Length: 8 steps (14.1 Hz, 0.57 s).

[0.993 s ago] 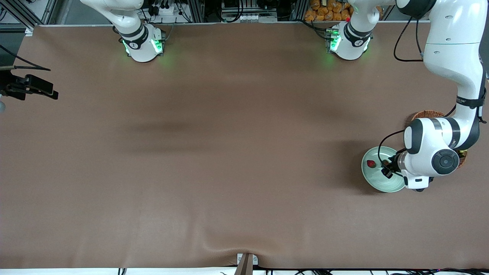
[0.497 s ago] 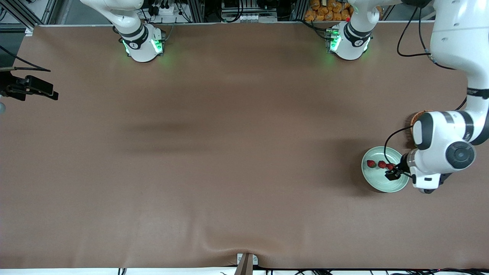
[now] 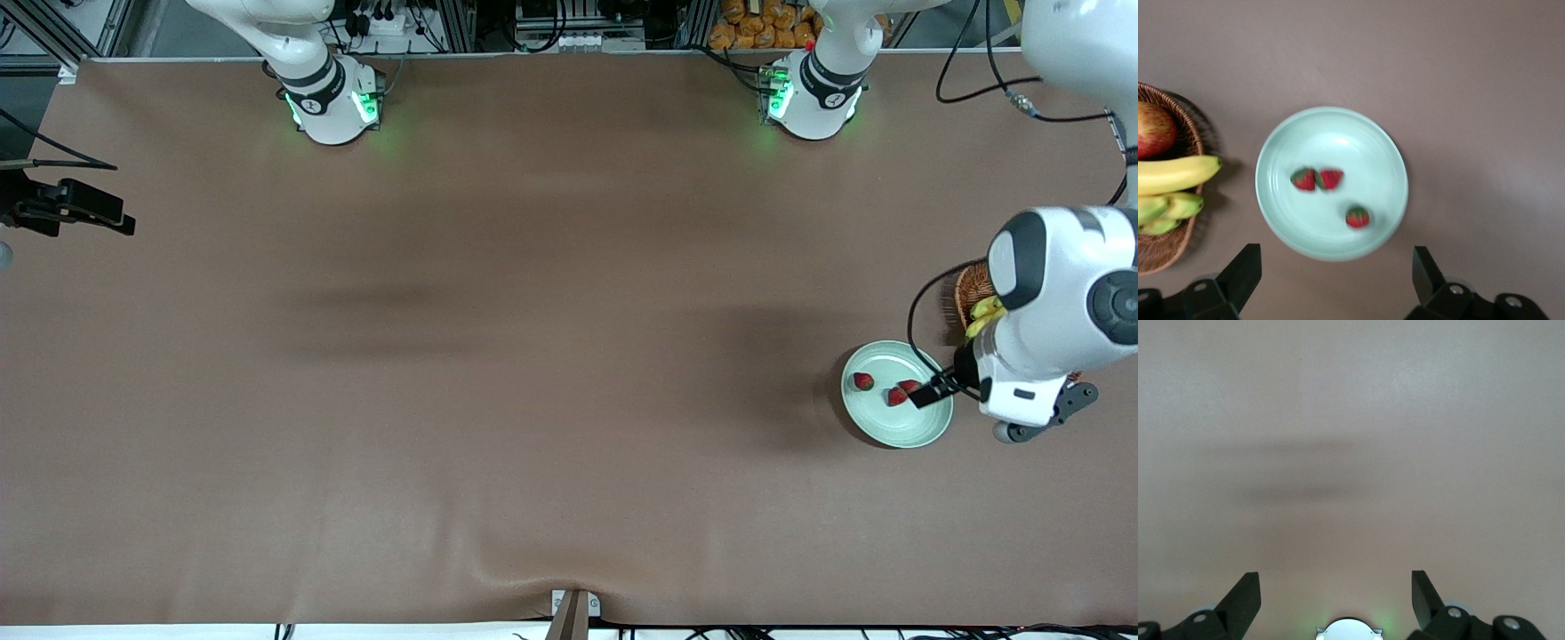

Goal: Collect all strawberries into plate

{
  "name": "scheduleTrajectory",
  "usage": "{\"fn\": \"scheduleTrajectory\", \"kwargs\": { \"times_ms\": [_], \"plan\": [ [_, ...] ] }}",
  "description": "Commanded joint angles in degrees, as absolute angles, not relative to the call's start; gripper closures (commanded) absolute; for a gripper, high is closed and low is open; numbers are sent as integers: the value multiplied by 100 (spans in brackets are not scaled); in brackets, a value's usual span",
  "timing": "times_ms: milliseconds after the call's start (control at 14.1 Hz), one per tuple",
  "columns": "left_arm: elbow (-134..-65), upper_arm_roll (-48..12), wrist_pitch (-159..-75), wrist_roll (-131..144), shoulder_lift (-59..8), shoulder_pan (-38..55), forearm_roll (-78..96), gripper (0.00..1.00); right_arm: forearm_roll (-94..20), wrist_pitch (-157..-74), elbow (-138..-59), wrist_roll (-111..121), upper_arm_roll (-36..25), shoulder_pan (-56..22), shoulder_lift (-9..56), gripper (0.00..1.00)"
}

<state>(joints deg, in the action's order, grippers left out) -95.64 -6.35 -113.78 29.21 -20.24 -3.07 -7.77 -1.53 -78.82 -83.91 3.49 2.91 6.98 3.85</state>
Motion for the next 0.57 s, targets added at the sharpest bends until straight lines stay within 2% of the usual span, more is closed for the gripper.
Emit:
{"fn": "scheduleTrajectory", "kwargs": {
  "times_ms": [0,213,497],
  "plan": [
    [-9721,-1001,-10707,2409,-1233,-386,-791,0,-185,-7858,-8367,272,352,738,378,0],
    [-9729,-994,-10153,1751,-670,-221,-536,0,-176,-7543,-8157,299,360,747,325,0],
    [-9633,-756,-9748,1039,-308,132,-273,0,-167,-6831,-7770,316,352,747,316,0]
  ]
}}
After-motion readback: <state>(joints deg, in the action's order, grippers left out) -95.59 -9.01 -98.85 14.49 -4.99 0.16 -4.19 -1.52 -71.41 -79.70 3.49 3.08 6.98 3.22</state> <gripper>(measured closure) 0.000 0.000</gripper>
